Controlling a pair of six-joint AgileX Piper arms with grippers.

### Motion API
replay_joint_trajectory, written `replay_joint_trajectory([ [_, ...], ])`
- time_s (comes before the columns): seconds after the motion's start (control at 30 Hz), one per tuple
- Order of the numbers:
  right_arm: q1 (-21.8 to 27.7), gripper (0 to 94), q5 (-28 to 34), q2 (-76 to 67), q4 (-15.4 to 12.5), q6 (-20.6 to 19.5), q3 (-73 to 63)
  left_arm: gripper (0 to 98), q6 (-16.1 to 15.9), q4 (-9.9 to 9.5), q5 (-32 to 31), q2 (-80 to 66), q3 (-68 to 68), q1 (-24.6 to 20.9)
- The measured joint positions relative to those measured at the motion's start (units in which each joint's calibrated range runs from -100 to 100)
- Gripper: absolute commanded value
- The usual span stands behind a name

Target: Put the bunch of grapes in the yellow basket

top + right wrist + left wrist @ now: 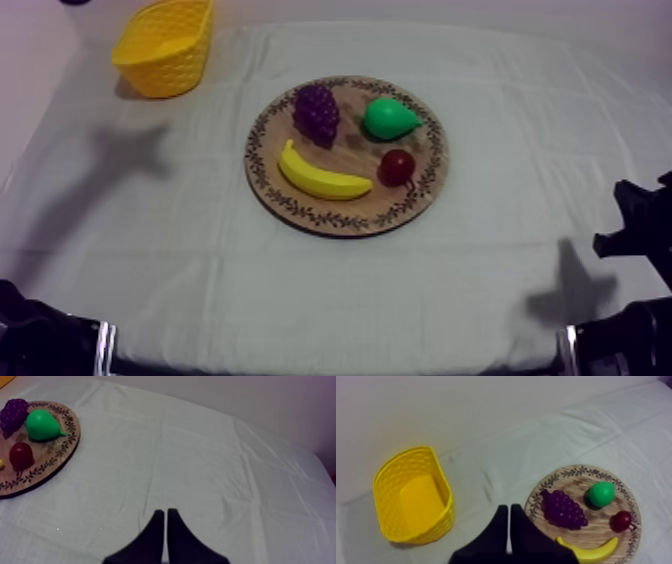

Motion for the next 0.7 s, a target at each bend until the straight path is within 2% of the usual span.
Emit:
replay_joint_trajectory([
  [0.57,0.0,0.5,-0.1,0.0,0.0,0.0,0.0,0.0,5.0,0.02,20.0,20.1,-32.1,3.9],
  [0.7,0.0,0.5,-0.1,0.0,0.0,0.0,0.0,0.0,6.8,-1.07,24.9,25.2,-39.8,5.4],
])
